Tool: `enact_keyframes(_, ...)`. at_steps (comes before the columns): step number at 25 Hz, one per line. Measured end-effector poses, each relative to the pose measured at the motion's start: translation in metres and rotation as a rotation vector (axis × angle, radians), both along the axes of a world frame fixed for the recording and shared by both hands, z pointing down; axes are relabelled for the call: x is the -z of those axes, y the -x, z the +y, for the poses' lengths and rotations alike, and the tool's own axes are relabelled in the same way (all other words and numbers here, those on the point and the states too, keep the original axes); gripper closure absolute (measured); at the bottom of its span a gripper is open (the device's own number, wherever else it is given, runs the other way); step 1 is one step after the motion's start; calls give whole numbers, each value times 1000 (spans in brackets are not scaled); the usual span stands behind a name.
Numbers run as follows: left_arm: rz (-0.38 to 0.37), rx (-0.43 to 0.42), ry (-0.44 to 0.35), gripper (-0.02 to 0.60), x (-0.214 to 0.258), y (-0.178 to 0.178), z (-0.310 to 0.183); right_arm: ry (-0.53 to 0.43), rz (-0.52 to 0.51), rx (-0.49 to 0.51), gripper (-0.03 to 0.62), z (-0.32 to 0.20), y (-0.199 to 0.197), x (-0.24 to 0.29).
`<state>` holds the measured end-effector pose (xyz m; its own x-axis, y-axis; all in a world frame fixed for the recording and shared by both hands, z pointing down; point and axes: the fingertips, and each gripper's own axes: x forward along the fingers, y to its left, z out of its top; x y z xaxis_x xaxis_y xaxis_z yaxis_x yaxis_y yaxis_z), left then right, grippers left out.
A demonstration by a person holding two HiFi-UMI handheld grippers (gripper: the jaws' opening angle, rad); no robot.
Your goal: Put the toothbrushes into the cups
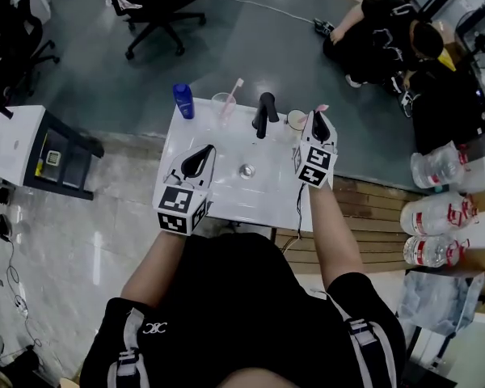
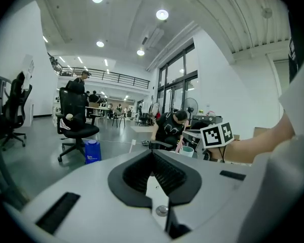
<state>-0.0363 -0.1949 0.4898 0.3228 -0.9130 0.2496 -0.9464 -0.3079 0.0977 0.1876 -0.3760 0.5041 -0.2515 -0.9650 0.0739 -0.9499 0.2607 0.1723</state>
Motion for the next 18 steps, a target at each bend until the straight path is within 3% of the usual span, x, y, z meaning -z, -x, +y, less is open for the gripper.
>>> enact_keyframes(18,-35,25,12,569,1,14,-3,152,-45,-70,553,-14,13,-67)
